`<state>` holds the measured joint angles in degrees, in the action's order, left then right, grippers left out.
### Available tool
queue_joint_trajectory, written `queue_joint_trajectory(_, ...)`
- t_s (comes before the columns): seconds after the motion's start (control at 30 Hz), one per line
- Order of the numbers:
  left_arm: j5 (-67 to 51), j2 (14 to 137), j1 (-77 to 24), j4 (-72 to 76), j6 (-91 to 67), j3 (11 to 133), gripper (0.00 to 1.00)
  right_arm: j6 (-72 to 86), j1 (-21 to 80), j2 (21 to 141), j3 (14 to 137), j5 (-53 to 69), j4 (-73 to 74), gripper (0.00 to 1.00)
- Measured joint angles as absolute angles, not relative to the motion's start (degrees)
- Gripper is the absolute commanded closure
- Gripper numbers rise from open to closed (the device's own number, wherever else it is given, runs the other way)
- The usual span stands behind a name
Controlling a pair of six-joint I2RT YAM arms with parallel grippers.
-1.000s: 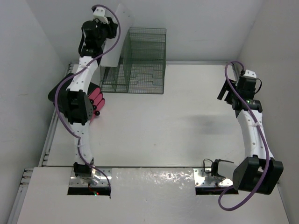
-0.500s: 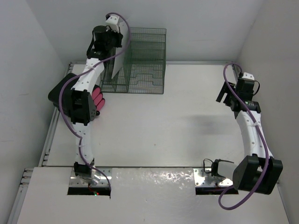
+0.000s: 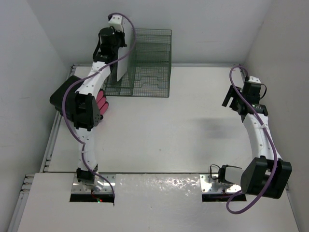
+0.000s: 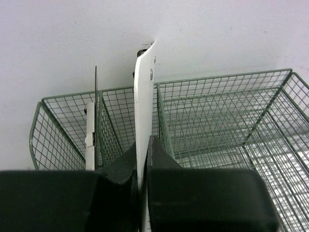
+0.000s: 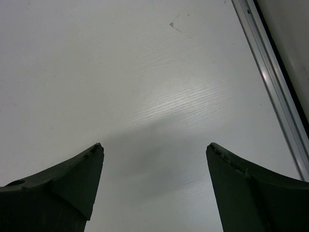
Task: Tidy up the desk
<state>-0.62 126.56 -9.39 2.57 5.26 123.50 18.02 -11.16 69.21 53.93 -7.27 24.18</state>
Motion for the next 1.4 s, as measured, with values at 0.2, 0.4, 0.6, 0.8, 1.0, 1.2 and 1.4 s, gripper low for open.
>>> queue_joint_trajectory(0.2, 4.97, 124.86, -11.0, 11.62, 4.97, 115.66, 1.0, 18.44, -11.16, 69.25, 53.93, -6.9, 24.03, 0.17)
queue_joint_trajectory(0.4, 10.35, 124.25, -12.82, 23.42, 7.77, 109.16, 1.0, 18.81, -11.16, 69.45, 53.93, -5.93, 24.14, 0.17)
queue_joint_trajectory(0.6, 13.61, 122.32, -13.17, 30.87, 10.46, 103.66, 1.0, 19.09, -11.16, 69.45, 53.93, -5.72, 24.51, 0.17)
queue_joint_trajectory(0.8, 15.46, 121.27, -13.28, 45.01, 14.2, 96.01, 1.0, 19.4, -11.16, 69.43, 53.95, -5.23, 24.53, 0.17)
queue_joint_trajectory(1.0, 14.26, 121.27, -13.58, 57.69, 18.17, 90.65, 1.0, 19.46, -11.16, 69.19, 53.95, -4.78, 24.82, 0.17)
queue_joint_trajectory(1.2, 12.82, 121.51, -13.58, 62.22, 18.92, 90.26, 1.0, 19.44, -11.16, 68.69, 53.95, -4.84, 25.78, 0.17)
queue_joint_trajectory(1.4, 11.29, 122.93, -13.56, 60.47, 17.61, 90.21, 1.0, 19.42, -11.16, 68.69, 53.91, -4.69, 25.78, 0.16)
